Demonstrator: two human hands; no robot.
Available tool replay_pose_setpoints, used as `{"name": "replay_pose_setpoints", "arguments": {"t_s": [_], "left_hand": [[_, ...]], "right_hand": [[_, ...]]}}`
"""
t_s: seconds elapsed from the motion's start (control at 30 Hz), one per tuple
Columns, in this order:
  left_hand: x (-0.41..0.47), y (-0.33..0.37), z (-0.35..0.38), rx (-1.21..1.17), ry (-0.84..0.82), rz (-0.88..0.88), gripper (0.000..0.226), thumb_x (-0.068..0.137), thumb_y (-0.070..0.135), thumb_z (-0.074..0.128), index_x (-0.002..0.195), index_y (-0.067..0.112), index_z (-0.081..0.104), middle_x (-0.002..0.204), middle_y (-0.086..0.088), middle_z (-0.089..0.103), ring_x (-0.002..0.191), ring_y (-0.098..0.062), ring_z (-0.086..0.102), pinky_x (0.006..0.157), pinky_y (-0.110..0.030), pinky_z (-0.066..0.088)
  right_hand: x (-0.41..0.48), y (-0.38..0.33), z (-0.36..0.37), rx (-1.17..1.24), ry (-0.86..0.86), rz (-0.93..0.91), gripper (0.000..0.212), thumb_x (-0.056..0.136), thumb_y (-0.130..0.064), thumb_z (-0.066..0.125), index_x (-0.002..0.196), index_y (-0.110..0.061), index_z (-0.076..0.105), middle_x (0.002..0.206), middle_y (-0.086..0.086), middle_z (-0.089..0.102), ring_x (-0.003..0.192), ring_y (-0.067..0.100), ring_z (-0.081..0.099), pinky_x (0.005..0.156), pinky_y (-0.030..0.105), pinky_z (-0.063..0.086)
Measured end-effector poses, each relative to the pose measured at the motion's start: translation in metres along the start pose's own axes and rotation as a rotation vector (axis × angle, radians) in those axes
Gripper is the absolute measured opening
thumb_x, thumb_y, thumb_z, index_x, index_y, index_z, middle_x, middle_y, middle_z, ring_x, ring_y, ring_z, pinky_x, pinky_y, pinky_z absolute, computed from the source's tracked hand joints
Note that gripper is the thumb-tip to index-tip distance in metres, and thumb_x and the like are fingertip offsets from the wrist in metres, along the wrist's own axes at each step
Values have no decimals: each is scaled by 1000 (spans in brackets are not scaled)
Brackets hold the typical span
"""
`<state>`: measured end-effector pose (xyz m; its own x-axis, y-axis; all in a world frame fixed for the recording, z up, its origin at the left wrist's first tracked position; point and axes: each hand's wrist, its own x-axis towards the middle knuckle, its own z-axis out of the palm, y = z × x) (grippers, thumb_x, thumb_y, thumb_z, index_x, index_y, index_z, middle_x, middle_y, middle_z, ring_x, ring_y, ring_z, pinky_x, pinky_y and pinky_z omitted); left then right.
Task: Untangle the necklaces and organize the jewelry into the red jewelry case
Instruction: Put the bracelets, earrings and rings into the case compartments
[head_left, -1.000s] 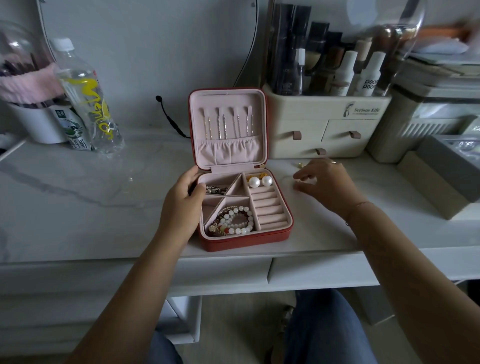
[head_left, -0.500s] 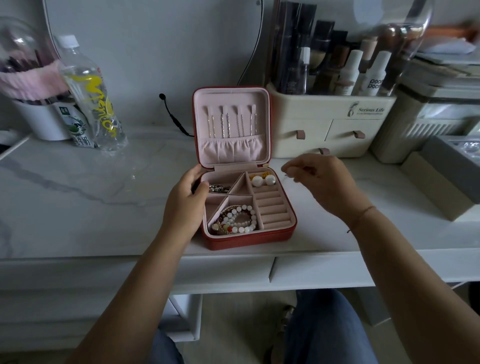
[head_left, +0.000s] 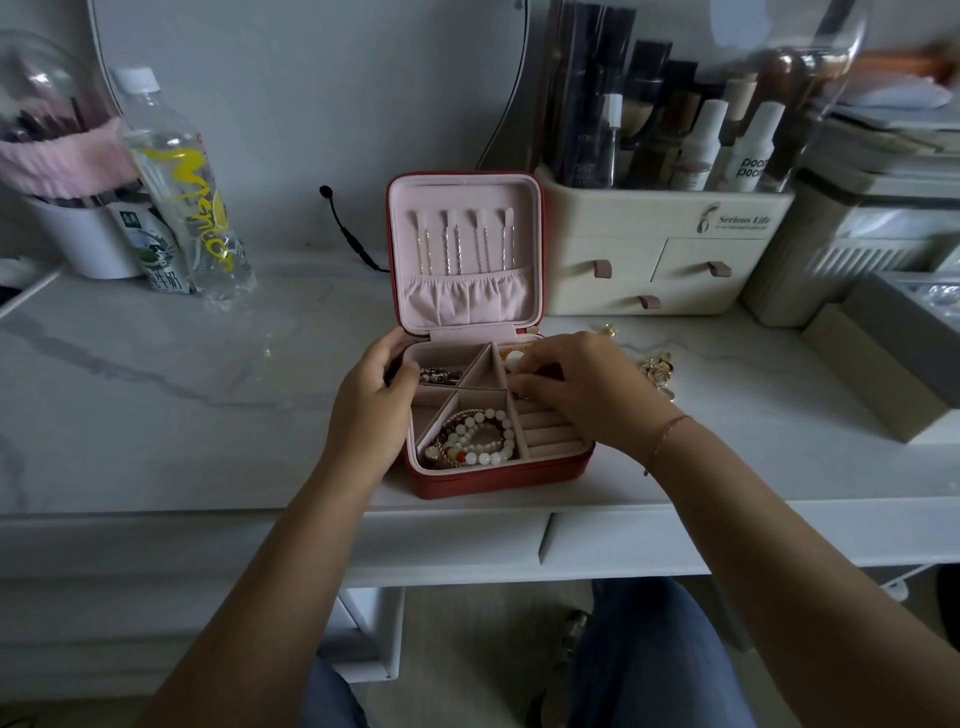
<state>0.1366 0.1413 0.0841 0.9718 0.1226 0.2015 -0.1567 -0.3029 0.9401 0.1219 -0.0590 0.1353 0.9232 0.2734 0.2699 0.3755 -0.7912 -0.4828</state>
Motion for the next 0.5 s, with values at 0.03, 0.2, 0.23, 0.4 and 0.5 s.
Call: {"name": "replay_pose_setpoints", "arguments": {"t_s": [0.03, 0.2, 0.23, 0.4, 0.5], "left_hand": [[0, 0, 0, -2, 1, 1, 34, 97, 15, 48, 126, 31, 58, 106, 25, 62, 98, 10, 56, 81, -13, 40], [0, 1, 0, -1, 7, -1, 35, 97, 15, 49, 127, 31, 57, 105, 26, 61, 98, 12, 55, 79, -11, 39], [0, 1, 0, -2, 6, 0, 34, 97, 15, 49, 127, 31, 57, 104, 26, 61, 98, 11, 55, 80, -11, 39], [0, -1, 0, -1, 3, -5, 37, 96, 12, 48, 126, 32, 57, 104, 27, 61, 98, 11, 56, 82, -14, 40], [1, -2, -1, -3, 3, -1, 38, 96, 12, 48, 127, 30, 57, 108, 22, 63, 101, 6, 57, 85, -16, 41]], "right_hand": [[1, 1, 1, 6, 6, 7, 15, 85, -23, 68, 90, -10, 73, 87, 3, 70, 77, 15, 58, 71, 28, 44], [0, 5, 10, 22, 149, 54, 13, 81, -27, 71, 86, -15, 70, 81, 0, 68, 74, 15, 59, 69, 31, 49], [0, 5, 12, 5, 185, 64, 13, 81, -28, 71, 84, -15, 70, 79, -1, 67, 72, 14, 58, 66, 30, 49], [3, 11, 10, -26, 205, 121, 21, 82, -37, 70, 80, -17, 71, 73, -2, 65, 68, 14, 56, 62, 29, 46], [2, 11, 7, -39, 159, 82, 24, 85, -38, 66, 82, -15, 73, 74, 1, 67, 68, 16, 58, 63, 30, 48]]}}
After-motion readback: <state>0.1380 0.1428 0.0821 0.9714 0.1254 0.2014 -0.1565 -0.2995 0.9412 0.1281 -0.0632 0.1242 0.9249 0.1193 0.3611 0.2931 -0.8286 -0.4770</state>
